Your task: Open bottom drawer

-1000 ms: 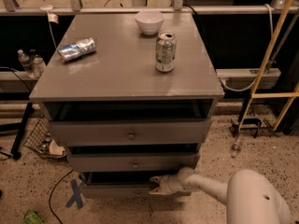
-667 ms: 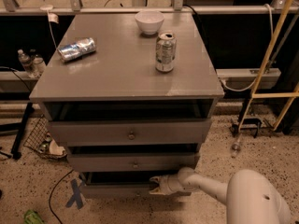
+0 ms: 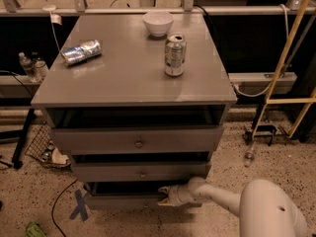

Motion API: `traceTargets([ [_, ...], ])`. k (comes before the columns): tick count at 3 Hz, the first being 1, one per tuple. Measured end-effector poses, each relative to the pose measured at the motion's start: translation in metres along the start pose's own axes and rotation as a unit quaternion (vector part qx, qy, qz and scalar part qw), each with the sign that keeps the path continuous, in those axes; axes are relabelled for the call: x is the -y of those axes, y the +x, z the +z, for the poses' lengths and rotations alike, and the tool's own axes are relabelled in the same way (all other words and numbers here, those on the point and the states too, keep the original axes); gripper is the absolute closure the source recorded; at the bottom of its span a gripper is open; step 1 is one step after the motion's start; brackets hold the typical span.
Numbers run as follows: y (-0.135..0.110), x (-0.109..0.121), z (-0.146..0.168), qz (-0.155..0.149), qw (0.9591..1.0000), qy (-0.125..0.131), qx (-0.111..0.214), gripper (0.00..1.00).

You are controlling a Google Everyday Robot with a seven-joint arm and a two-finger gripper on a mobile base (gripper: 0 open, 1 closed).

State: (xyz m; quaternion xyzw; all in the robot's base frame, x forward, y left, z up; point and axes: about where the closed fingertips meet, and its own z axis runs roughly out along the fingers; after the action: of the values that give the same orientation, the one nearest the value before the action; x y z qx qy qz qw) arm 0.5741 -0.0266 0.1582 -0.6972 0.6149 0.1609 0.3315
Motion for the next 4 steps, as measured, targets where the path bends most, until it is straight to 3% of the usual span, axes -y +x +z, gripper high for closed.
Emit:
traceTargets([
  [3,-0.0005,-0.001,0.0013,-0.001,1.0,0.0,-0.002,0.12],
  [4,-0.0018,-0.0035,0.0046,-0.003,1.0,0.001,-0.009,0.26],
])
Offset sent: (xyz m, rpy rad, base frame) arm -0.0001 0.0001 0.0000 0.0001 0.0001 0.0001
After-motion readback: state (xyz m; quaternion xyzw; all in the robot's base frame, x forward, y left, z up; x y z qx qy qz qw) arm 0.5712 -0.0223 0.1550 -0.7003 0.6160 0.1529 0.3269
